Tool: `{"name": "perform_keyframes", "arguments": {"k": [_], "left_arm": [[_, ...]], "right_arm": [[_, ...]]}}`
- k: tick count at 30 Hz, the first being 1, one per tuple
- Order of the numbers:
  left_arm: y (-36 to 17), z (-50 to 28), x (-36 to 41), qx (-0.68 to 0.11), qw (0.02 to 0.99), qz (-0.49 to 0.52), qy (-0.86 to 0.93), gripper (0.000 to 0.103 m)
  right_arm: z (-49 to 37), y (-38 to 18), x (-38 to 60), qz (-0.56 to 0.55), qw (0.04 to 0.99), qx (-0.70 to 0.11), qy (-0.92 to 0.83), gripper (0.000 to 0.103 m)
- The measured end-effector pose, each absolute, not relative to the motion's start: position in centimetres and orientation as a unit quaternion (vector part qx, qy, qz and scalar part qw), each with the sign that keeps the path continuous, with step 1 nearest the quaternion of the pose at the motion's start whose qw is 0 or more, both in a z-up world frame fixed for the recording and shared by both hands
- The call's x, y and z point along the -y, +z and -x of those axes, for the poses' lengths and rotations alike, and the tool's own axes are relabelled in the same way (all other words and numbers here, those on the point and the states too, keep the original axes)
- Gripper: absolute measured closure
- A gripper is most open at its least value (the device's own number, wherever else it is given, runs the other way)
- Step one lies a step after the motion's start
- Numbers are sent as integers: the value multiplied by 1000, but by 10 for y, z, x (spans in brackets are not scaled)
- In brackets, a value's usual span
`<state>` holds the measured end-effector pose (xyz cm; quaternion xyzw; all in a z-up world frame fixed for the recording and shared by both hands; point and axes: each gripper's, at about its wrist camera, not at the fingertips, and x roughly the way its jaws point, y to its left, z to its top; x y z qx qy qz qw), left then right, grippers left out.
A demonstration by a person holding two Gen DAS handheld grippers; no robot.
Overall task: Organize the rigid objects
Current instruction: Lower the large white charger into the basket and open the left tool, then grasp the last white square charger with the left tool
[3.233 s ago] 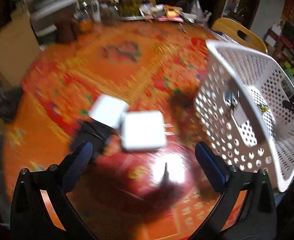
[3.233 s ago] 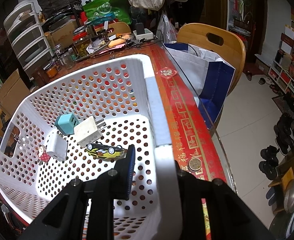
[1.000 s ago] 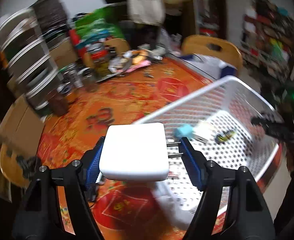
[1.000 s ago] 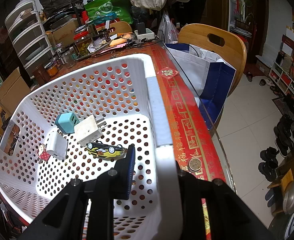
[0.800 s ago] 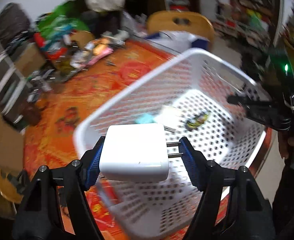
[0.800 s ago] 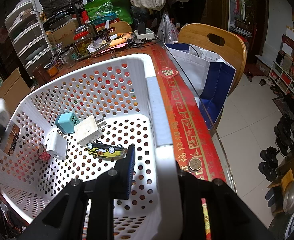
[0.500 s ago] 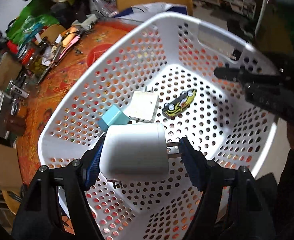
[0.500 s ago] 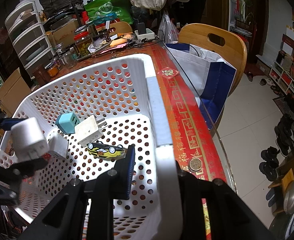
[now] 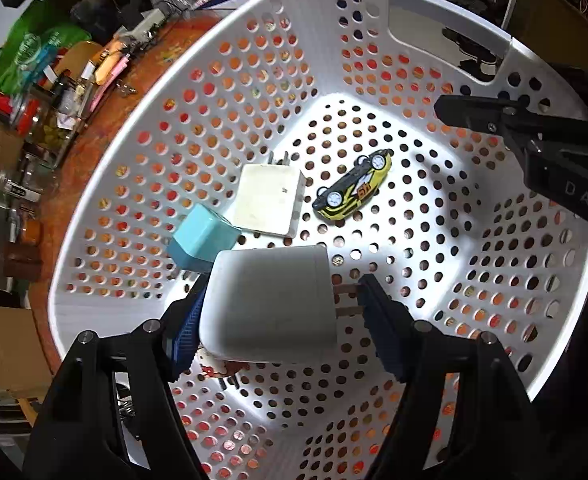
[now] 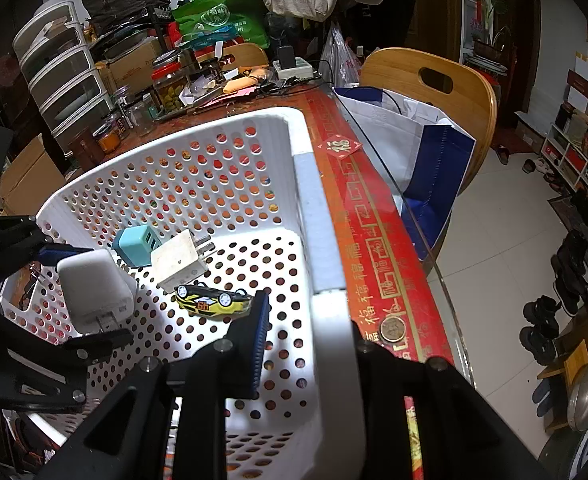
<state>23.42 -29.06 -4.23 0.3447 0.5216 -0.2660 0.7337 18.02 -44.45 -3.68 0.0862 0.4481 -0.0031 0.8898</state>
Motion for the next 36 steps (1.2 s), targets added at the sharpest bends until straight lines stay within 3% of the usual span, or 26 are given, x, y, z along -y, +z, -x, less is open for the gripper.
{"name": "perform_keyframes", "arguments": {"k": [5,9,12,14,17,20,23,27,36], "left_arm": [[-38,-233,284,-509,743,-335,-277,28],[6,-220,255,-465,783,-289,-295,27],[54,-206,199,-410,833,-233,-290,15],[75,-204,158,-378,863,-207,-264,0],[85,-217,83,-364,897,-162,-190,0],[53,-254,14,-405,900,-112,-112,0],[-13,-302,-31,-489,866,-77,-77,0],[-71,-333,-44,-539,835,-81,-70,2],[-101,-345,-32,-547,830,-77,-81,2]], "right_arm": [[-181,-37,445,-87,889,-449,-5,79],[-182,-38,444,-82,888,-453,-4,79],[-182,-39,444,-82,887,-455,-3,79],[-182,-39,445,-82,887,-454,-3,79],[-183,-39,445,-80,887,-454,-3,79],[-183,-39,445,-80,888,-454,-3,79],[-183,-38,445,-80,887,-454,-4,79],[-183,-38,445,-82,887,-454,-6,79],[-183,-38,446,-80,886,-457,-14,79]]}}
